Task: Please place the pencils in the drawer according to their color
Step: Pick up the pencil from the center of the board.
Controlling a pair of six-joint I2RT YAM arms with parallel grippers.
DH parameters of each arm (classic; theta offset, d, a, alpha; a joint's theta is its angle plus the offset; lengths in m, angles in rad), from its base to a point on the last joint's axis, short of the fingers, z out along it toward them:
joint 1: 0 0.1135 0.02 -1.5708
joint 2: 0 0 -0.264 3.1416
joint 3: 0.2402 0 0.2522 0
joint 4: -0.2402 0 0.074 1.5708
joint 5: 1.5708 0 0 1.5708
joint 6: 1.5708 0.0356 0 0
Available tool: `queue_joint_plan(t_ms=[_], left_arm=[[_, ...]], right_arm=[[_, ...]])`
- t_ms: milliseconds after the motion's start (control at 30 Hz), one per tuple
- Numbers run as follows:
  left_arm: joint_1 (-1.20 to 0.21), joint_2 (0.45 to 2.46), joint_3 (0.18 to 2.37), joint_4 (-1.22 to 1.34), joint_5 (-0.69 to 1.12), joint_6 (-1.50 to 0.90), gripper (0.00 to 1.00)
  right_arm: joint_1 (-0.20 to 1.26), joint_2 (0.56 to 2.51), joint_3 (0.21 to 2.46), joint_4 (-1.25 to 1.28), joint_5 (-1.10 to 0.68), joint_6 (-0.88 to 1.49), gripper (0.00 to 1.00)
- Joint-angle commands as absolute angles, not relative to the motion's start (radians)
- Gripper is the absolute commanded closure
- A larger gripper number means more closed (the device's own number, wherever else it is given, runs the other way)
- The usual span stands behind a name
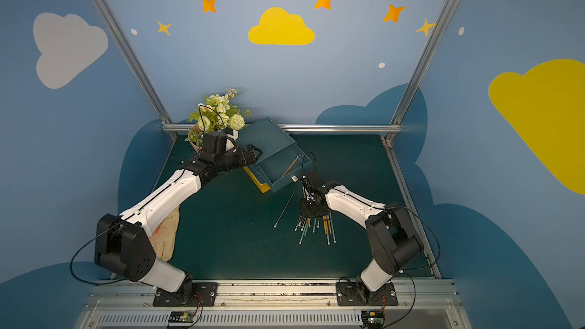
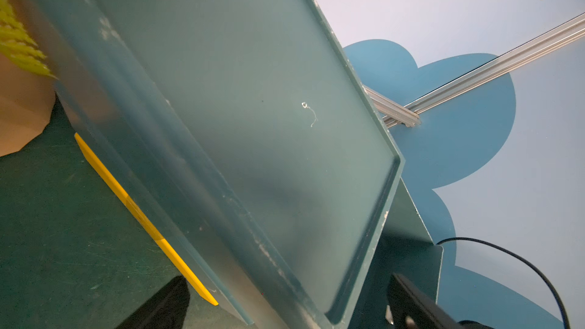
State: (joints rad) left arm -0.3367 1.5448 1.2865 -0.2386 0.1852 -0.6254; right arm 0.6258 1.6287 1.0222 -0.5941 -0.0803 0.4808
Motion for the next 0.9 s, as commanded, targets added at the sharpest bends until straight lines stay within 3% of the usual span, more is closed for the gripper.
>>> queue_joint_plan(t_ms=[0,567,867], left_arm=[[-0.339,1.549,1.304,-0.25,0.182,-0.617,0.0],[-0.339,1.549,1.304,-0.253,0.18,-0.618,0.0],[-0.342,1.548,1.301,-0.25,0.181,-0.625,0.0]], right_arm=[[0.629,1.662,1.05,-0.574,-0.049,0.458,0.72],[0.615,1.787,1.079,-0.557,-0.029,0.432,0.77],[0.616,1.787,1.065,-0.552,-0.038,0.434,0.94]])
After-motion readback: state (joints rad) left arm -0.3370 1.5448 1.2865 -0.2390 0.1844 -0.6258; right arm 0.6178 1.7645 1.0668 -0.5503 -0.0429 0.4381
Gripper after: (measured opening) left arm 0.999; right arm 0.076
